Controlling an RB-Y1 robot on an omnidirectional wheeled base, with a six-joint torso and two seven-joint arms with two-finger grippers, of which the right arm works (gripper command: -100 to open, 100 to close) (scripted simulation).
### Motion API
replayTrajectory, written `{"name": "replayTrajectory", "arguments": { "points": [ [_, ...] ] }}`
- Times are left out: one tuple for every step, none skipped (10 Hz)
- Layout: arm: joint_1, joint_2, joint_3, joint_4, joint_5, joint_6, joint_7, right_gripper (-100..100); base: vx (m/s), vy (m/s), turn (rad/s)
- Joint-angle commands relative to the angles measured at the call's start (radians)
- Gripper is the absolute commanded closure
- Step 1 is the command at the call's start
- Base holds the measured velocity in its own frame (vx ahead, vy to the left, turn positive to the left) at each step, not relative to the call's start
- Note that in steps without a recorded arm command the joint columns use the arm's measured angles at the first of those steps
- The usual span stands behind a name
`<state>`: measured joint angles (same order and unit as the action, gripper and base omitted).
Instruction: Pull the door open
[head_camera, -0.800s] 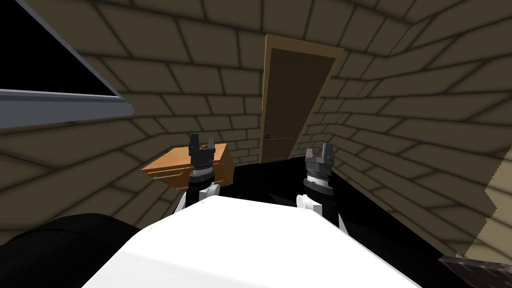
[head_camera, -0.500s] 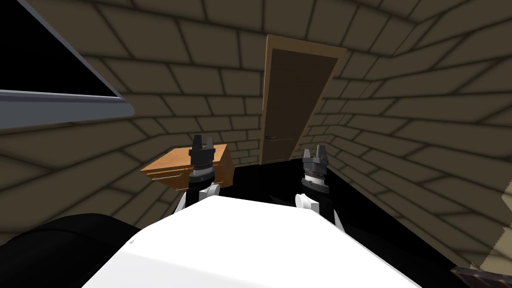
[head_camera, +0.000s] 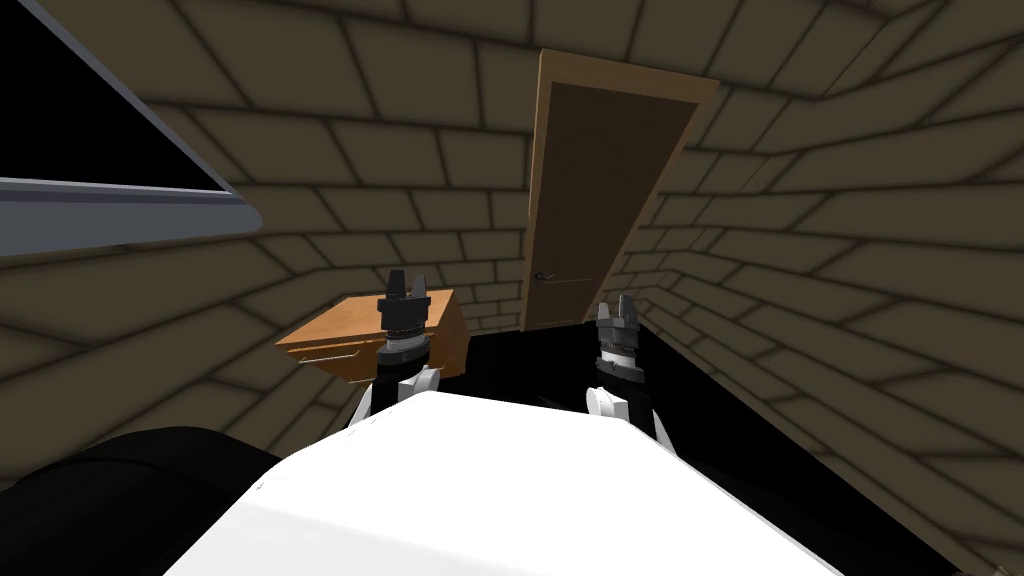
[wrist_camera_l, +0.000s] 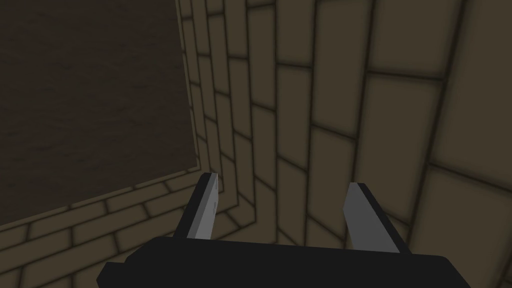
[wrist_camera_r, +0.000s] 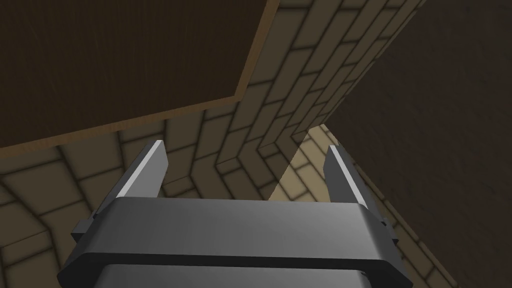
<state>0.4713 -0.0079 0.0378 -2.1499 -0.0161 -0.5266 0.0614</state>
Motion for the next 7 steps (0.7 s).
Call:
{"name": "replayTrajectory", "arguments": {
  "points": [
    [-0.024, -0.015, -0.003, 0.043, -0.005, 0.0, -0.009, -100, 0.1, -0.003, 0.043],
    [-0.035, -0.023, -0.002, 0.07, -0.007, -0.003, -0.014, -100, 0.097, -0.009, 0.06],
    [-0.046, -0.031, -0.001, 0.099, -0.009, -0.006, -0.019, -100, 0.112, -0.012, 0.052],
    [-0.059, -0.04, 0.0, 0.131, -0.012, -0.009, -0.024, -100, 0.108, -0.007, 0.056],
    [-0.071, -0.049, 0.002, 0.155, -0.014, -0.013, -0.029, -100, 0.094, -0.009, 0.061],
    [-0.071, -0.049, 0.002, 0.163, -0.014, -0.013, -0.029, -100, 0.062, -0.009, 0.022],
    [-0.084, -0.058, 0.003, 0.195, -0.016, -0.017, -0.034, -100, 0.061, 0.002, 0.033]
  ]
}}
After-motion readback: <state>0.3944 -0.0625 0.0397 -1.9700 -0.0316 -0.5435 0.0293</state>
